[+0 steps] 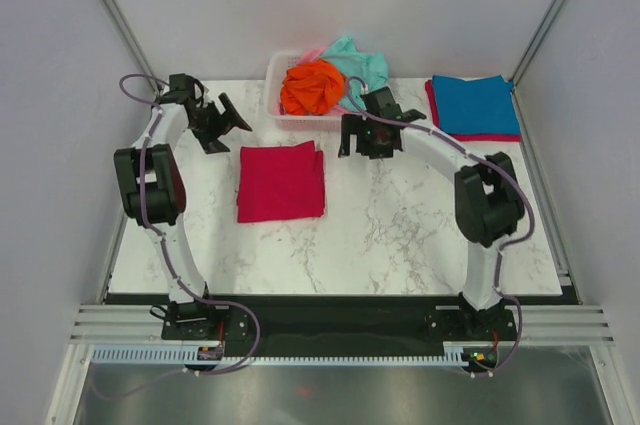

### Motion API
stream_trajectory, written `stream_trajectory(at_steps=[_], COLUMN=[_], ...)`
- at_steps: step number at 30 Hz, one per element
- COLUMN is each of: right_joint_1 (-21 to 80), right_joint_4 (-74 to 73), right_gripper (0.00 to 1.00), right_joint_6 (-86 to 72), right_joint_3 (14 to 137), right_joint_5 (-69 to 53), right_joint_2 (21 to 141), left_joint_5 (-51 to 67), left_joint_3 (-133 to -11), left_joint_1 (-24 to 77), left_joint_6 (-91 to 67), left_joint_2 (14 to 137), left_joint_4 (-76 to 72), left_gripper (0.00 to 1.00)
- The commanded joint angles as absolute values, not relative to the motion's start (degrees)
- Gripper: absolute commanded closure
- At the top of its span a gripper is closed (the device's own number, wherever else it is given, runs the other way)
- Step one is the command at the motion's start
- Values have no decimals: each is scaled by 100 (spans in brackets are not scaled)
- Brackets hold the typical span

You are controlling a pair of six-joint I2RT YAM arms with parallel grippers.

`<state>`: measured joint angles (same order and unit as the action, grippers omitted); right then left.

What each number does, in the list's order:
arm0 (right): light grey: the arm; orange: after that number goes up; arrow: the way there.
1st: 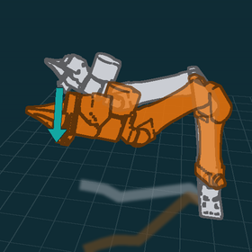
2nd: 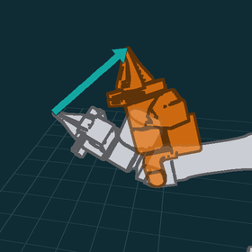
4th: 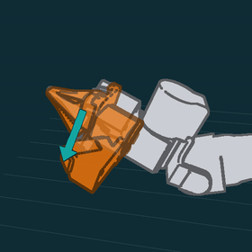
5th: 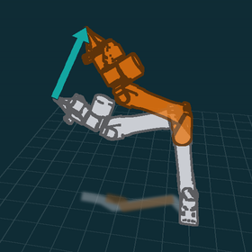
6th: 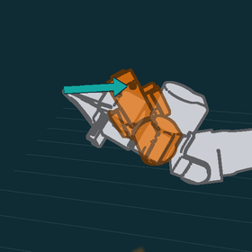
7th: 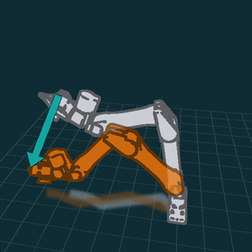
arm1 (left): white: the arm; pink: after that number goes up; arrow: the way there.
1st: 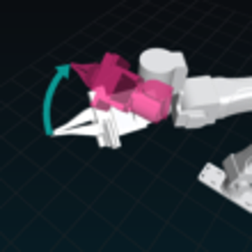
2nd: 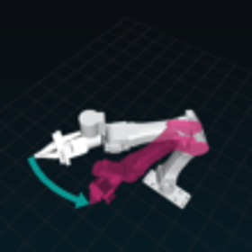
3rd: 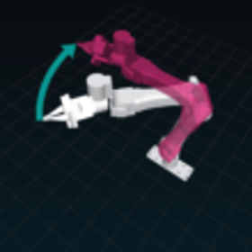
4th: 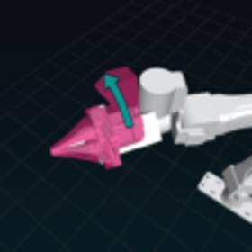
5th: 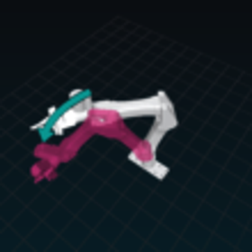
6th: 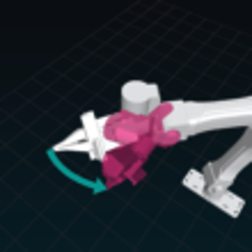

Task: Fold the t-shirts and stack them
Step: Fold the tshirt

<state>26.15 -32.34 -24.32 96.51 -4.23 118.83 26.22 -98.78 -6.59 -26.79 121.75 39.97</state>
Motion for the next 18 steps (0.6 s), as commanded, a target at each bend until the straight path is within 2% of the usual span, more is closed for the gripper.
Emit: stream_trajectory(at_steps=[1, 3, 8, 11, 18], right_joint_1=[2786, 2969, 3313, 3533, 4077], right_joint_4=[-1874, -1261, -467, -53, 219], right_gripper=[2, 2, 2, 10, 17], right_joint_6=[-2819, -2961, -3374, -3691, -4078], right_joint_3=[8397, 7669, 7041, 6654, 6381], right_joint_5=[-1043, -1308, -1889, -1978, -1644], right_joint_2=[10480, 10293, 10379, 10441, 10775], left_joint_5=[2821, 2830, 2874, 2962, 2997], left_joint_3=[-9775, -9372, -8080, -7043, -5170], left_joint_1=[-615, -598, -510, -501, -492], left_joint_6=[-2443, -2496, -2487, -2382, -2172], left_joint_2=[11252, 10926, 9275, 8215, 6296], left_joint_4=[3964, 3955, 3701, 3595, 3507], left_gripper=[0, 0, 0, 0, 0])
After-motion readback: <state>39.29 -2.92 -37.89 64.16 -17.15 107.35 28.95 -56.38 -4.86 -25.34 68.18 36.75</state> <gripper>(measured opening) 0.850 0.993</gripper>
